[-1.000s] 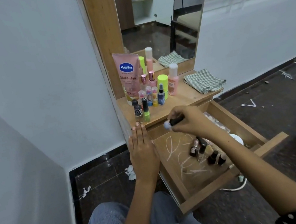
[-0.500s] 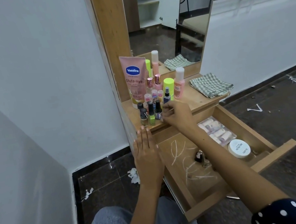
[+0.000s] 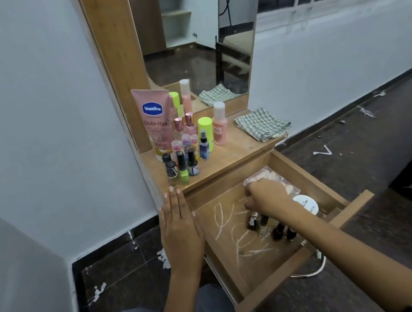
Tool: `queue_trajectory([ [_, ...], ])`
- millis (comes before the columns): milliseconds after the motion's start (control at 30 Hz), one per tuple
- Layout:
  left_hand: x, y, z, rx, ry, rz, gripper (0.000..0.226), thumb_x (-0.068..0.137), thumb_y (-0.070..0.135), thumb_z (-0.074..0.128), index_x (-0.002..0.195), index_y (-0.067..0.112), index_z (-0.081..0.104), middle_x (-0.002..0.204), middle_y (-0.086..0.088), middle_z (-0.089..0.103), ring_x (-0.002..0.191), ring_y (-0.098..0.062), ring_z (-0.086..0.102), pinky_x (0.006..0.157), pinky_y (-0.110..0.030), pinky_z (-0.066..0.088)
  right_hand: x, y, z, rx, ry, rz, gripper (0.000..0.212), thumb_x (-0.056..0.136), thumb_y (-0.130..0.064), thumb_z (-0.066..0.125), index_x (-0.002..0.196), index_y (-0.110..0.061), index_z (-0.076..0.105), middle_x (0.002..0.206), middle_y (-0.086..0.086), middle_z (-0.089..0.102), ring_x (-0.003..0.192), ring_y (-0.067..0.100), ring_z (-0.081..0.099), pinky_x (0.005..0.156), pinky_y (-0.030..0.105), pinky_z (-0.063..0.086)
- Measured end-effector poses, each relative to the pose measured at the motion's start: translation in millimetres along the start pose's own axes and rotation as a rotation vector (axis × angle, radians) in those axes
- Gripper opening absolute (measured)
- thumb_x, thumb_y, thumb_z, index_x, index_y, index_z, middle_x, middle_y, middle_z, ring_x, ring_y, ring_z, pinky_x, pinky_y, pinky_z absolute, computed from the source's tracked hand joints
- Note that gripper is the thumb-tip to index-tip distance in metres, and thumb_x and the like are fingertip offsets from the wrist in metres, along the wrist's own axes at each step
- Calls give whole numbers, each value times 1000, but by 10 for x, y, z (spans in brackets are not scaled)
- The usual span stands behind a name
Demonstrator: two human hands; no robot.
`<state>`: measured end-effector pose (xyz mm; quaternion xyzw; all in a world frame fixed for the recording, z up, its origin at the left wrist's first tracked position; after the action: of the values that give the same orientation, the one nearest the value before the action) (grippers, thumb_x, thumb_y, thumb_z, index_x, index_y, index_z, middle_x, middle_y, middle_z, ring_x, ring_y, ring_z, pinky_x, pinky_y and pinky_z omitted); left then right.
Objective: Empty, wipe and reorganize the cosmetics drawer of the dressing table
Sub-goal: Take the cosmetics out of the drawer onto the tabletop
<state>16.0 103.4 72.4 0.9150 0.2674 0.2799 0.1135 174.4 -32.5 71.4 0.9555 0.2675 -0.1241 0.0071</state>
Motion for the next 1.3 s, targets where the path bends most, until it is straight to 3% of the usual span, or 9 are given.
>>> queue_trajectory([
  [167, 6, 4, -21, 8, -15, -4, 54, 91, 9, 59, 140, -3, 40, 148, -20, 36, 138, -33, 35, 113, -46, 25, 222, -98, 265, -90, -169, 92, 46, 91, -40, 55, 131, -17, 53, 134, 4, 54, 128, 27, 48, 96, 37, 43],
  [333, -1, 14, -19, 20, -6, 2, 54, 89, 8, 61, 138, -4, 43, 146, -21, 38, 136, -33, 37, 112, -47, 29, 191, -369, 349, -45, 31, -57, 23, 91, -13, 49, 106, -7, 65, 112, 15, 65, 103, 34, 61, 82, 40, 47],
  [500, 7, -4, -13, 51, -10, 6, 54, 89, 10, 61, 138, -3, 44, 146, -20, 40, 136, -32, 39, 111, -46, 30, 194, -571, 353, -174, -29, -144, 26, 84, -13, 63, 110, -14, 65, 105, 9, 66, 97, 29, 64, 82, 40, 56],
  [633, 17, 1, 8, 54, -9, 21, 54, 87, 10, 63, 137, -4, 45, 144, -21, 42, 134, -33, 41, 109, -49, 36, 119, -443, -102, 479, 4, -143, 21, 77, -14, 76, 95, -20, 69, 83, -6, 66, 71, 5, 61, 58, 22, 49],
  [800, 10, 2, 18, 42, 2, 26, 56, 85, 9, 66, 136, -5, 47, 143, -21, 44, 133, -34, 43, 107, -50, 38, -73, -183, -541, 1467, 84, -73, 31, 68, -14, 82, 92, -9, 64, 85, 4, 69, 72, 10, 68, 59, 20, 55],
  [933, 7, 3, 9, 47, -2, 23, 55, 87, 9, 63, 137, -4, 45, 145, -20, 42, 135, -32, 41, 110, -48, 35, -59, -299, -449, 2293, -140, -10, 24, 76, -6, 68, 98, 0, 61, 89, 14, 70, 80, 18, 71, 72, 26, 60],
  [1000, 10, 7, 3, 49, -7, 18, 55, 88, 9, 62, 138, -3, 44, 145, -19, 41, 136, -31, 39, 111, -47, 34, -68, -443, -351, 2460, -298, 38, 20, 77, -13, 66, 95, -4, 63, 88, 10, 69, 80, 17, 69, 75, 29, 58],
  [1133, 15, 10, -9, 43, -7, 19, 55, 87, 8, 63, 137, -4, 46, 145, -20, 42, 135, -31, 41, 110, -47, 35, -19, -559, -207, 2265, -267, 56, 38, 71, -37, 68, 101, -14, 65, 78, -4, 69, 68, 4, 64, 62, 18, 50],
  [1300, 14, 22, -9, 62, -8, 30, 57, 83, 8, 68, 135, -5, 48, 142, -21, 45, 132, -33, 44, 106, -50, 39, 105, -430, -377, 1630, 432, -71, 36, 75, -14, 80, 106, -2, 65, 89, 4, 73, 79, 7, 70, 69, 19, 57],
])
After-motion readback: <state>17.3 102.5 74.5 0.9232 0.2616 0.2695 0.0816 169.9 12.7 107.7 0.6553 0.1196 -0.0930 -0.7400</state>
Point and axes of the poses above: each hand's wrist, its own x-axis towards the middle knuckle, its own z-axis out of the palm, y = z × x, the point moved 6 cm from there along x, towards the middle knuckle
